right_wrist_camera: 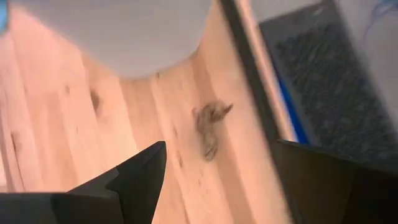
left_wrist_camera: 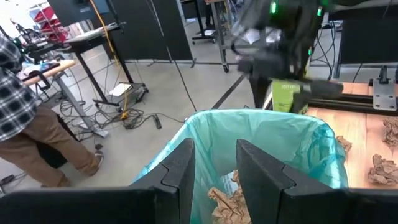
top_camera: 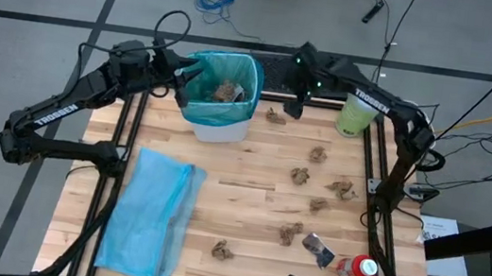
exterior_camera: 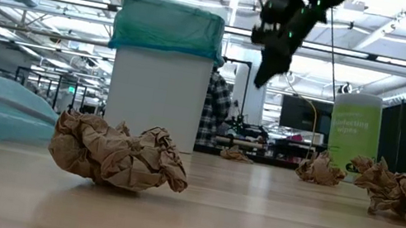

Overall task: Place trash/remove bag and relplace
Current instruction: Put the brown paper into the blue trash bag inside the white trash bin

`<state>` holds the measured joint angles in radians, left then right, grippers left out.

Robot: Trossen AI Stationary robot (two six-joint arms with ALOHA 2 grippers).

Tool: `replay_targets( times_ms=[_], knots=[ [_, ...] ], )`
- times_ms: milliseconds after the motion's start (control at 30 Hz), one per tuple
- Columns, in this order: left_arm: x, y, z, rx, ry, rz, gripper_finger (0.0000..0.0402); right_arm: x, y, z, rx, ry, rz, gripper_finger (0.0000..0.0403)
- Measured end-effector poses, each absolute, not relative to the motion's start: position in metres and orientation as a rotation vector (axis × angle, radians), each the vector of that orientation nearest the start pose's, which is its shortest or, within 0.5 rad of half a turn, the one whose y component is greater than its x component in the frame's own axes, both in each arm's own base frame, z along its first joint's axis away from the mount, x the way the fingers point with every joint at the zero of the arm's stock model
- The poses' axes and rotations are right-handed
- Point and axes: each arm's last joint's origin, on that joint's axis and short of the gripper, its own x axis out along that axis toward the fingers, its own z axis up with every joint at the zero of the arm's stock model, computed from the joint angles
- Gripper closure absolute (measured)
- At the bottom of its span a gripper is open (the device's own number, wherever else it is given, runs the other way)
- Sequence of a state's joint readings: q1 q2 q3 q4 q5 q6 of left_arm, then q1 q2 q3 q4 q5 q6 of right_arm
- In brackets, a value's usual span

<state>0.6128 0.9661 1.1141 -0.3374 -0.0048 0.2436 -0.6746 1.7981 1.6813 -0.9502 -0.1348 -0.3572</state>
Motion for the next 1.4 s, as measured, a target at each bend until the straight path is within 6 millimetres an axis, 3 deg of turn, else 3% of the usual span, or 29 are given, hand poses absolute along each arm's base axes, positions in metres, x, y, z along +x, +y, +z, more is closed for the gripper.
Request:
replay_targets(
  times_ms=[200, 333, 733, 900, 1267, 1400],
  knots=[
    [0.162, 0.114, 0.399, 0.18, 0.251, 0.591, 0.0288, 0.303, -0.227, 0.25, 0.082, 1.036, -0.288, 0.0117],
    [0.162, 0.114, 0.399, 0.18, 0.251, 0.591, 0.0288, 0.306, -0.225, 0.226, 0.054, 0.981, -0.298, 0.0117],
    [0.162, 0.114, 0.398, 0.176, 0.259, 0.59, 0.0288, 0.296, -0.221, 0.181, 0.114, 0.895, -0.37, 0.0117],
    [0.162, 0.114, 0.397, 0.174, 0.264, 0.589, 0.0288, 0.295, -0.22, 0.171, 0.156, 0.866, -0.399, 0.0122],
    [0.162, 0.114, 0.396, 0.17, 0.272, 0.588, 0.0288, 0.304, -0.23, 0.128, 0.255, 0.89, -0.445, 0.0198],
    [0.162, 0.114, 0.396, 0.17, 0.271, 0.588, 0.0288, 0.303, -0.233, 0.124, 0.276, 0.899, -0.502, 0.0249]
  ],
)
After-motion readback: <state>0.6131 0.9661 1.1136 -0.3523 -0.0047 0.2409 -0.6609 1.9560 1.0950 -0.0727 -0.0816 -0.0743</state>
